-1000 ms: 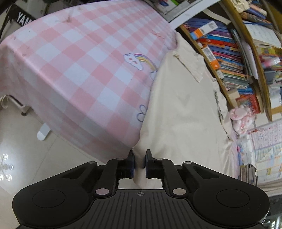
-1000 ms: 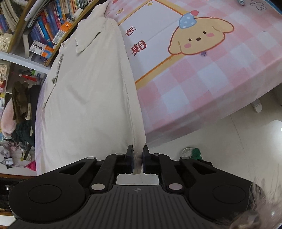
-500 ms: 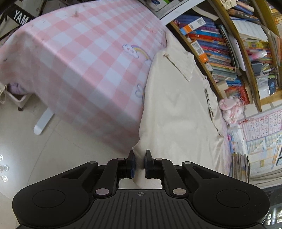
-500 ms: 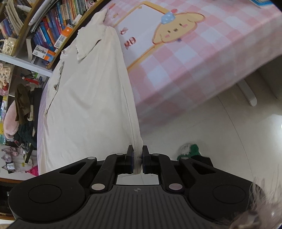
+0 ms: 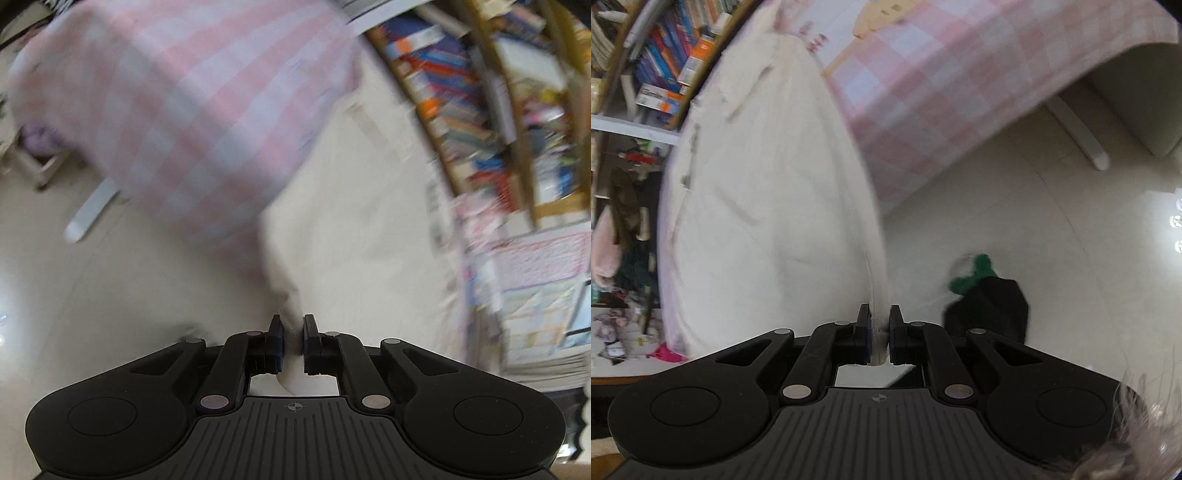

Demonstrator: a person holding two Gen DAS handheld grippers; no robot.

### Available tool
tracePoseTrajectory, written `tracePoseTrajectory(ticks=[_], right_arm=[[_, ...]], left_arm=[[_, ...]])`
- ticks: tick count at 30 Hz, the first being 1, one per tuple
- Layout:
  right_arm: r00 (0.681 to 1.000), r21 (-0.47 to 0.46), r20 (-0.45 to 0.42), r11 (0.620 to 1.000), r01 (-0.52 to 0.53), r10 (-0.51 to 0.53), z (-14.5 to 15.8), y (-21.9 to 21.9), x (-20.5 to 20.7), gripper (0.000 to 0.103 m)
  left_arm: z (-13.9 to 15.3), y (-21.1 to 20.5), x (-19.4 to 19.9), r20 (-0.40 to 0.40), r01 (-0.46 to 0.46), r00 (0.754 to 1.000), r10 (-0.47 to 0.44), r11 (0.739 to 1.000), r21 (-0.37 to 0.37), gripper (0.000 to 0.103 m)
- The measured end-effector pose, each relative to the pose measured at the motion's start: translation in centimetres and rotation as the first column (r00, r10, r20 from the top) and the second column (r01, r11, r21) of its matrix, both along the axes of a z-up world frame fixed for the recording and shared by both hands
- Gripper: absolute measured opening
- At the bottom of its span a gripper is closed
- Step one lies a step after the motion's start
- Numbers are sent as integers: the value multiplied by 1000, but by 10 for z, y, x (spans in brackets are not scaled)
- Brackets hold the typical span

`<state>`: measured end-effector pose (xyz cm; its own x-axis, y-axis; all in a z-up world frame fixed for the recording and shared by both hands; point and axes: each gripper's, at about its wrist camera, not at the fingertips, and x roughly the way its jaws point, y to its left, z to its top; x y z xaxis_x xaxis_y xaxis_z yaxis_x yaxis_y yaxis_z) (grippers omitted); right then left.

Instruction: Fold clothes

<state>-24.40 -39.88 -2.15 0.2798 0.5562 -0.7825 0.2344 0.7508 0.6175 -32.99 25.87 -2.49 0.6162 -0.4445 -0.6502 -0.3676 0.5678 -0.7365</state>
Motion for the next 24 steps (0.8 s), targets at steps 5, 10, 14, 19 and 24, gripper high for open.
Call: tracePoseTrajectory(ticks=[5,10,14,19,24], right_arm=[[974,205,207,978,44,-87,49,-2,28,8],[917,366,333,926,91,-222,63,7,71,8],[903,387,335,913,126,-267,61,15,107,8],[834,470,378,860,200,-401,76,9,151,8],[806,509,371,827,239,-461,78,12,213,7]], left_arm=[[36,14,32,225,-92,968,110,992,-88,7],[22,15,81,282,-185,928,245,957,-223,7],[26,19,114,300,-224,909,289,946,-234,7],[33,38,162,289,-308,882,371,920,-241,6],[42,37,221,303,-328,870,388,916,-231,6]])
